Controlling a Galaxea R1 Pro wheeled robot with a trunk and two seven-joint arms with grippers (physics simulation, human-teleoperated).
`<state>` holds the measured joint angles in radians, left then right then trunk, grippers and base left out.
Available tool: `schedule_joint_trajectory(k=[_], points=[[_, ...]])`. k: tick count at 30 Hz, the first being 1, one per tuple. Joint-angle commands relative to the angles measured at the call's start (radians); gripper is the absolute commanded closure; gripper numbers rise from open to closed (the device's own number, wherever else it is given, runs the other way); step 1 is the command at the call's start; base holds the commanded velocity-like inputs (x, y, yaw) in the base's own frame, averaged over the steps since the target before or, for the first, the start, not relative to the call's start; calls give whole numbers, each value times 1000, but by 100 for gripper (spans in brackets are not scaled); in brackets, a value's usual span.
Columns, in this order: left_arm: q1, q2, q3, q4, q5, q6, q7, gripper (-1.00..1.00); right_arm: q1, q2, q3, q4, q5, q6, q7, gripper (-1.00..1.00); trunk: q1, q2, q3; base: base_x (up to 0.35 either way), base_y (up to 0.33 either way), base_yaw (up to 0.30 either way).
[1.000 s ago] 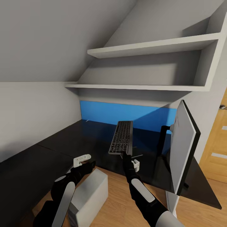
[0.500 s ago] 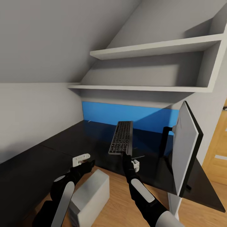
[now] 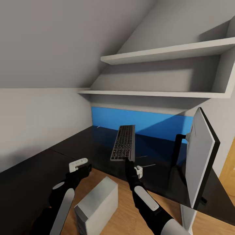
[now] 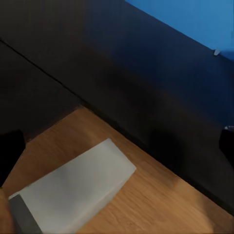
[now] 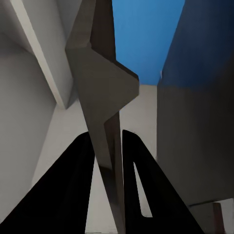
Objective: In the bedroom, organize the workspace by keeping the computer under the desk, ensuring the monitor is on the desk, placing the keyboard on the desk next to the monitor, placing the mouse on the desk next to the keyboard, moving the folder from the swivel chair onto the desk next to the mouse, stacking the notebook on top of the folder with the pen on top of the notebook, and positioning the swivel chair next to the desk.
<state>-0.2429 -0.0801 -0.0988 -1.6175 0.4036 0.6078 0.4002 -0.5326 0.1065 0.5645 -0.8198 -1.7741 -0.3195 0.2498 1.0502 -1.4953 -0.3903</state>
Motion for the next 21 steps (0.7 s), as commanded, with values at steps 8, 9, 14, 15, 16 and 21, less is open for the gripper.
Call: schedule_joint_trajectory(k=[8,9,14,15,16,21], points=[[-1,0,-4,-1,11,1,23,-100,-1,-1,7,0,-13,-6,9,100,0,-1,10,0,0,148],[-1,0,-5,-1,11,1,23,-100,-1,-1,7,0,-13,-6,9,100,0,-1,11,0,0,160],[-1,0,-5,-1,12,1,23,-100,-1,-1,8,0,-12,-6,8,100,0,-1,18,0,0,168],[-1,0,-5,-1,12,1,23,-100,-1,-1,8,0,-12,-6,8,100,0,-1,19,-7,0,172],[-1,0,-5,-1,12,1,23,-100,-1,-1,8,0,-12,-6,9,100,0,-1,21,-44,7,174],[-1,0,-5,-1,12,2,22,-100,-1,-1,8,0,-12,-6,9,100,0,-1,27,-180,115,177]])
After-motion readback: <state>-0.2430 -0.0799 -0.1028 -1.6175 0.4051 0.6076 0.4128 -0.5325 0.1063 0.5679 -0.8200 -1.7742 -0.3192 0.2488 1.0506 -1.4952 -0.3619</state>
